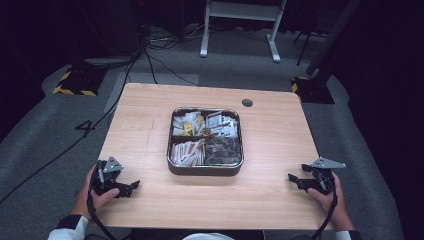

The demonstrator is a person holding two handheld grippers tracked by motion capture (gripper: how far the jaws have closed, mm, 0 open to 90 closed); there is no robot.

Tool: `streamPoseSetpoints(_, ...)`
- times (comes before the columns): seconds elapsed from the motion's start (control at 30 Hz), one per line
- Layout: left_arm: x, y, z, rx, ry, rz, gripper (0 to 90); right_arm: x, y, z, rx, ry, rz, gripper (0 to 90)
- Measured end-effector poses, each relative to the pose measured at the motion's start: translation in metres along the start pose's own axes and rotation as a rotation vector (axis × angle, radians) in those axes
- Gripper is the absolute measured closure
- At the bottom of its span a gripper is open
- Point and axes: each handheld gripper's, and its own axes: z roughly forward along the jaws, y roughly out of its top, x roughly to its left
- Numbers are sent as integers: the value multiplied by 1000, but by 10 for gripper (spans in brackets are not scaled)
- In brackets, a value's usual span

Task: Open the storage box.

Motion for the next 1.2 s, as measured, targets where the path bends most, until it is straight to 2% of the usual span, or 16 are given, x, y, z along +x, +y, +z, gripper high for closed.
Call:
streamPoseSetpoints(0.13,0,0,0,0,1,1,1,3,-1,1,3,-18,-25,210)
streamPoseSetpoints(0.43,-1,-1,0,-5,1,-5,3,-1,0,1,11,-8,-38,179)
streamPoseSetpoints(0.67,-1,-1,-1,-6,5,-6,3,-2,8,1,87,-4,-39,180)
streamPoseSetpoints(0.8,-1,-1,-1,-7,5,-6,4,-5,11,3,69,11,-28,241)
streamPoseSetpoints(0.87,-1,-1,-1,-6,4,-5,3,-8,13,3,40,59,-8,255)
streamPoseSetpoints(0.9,-1,-1,-1,-6,5,-5,4,-8,16,3,32,64,5,253)
streamPoseSetpoints(1.03,-1,-1,-1,-7,4,-5,4,-4,31,3,22,58,-37,256)
streamPoseSetpoints(1.2,-1,-1,-1,-6,4,-6,4,6,53,5,4,81,-87,259)
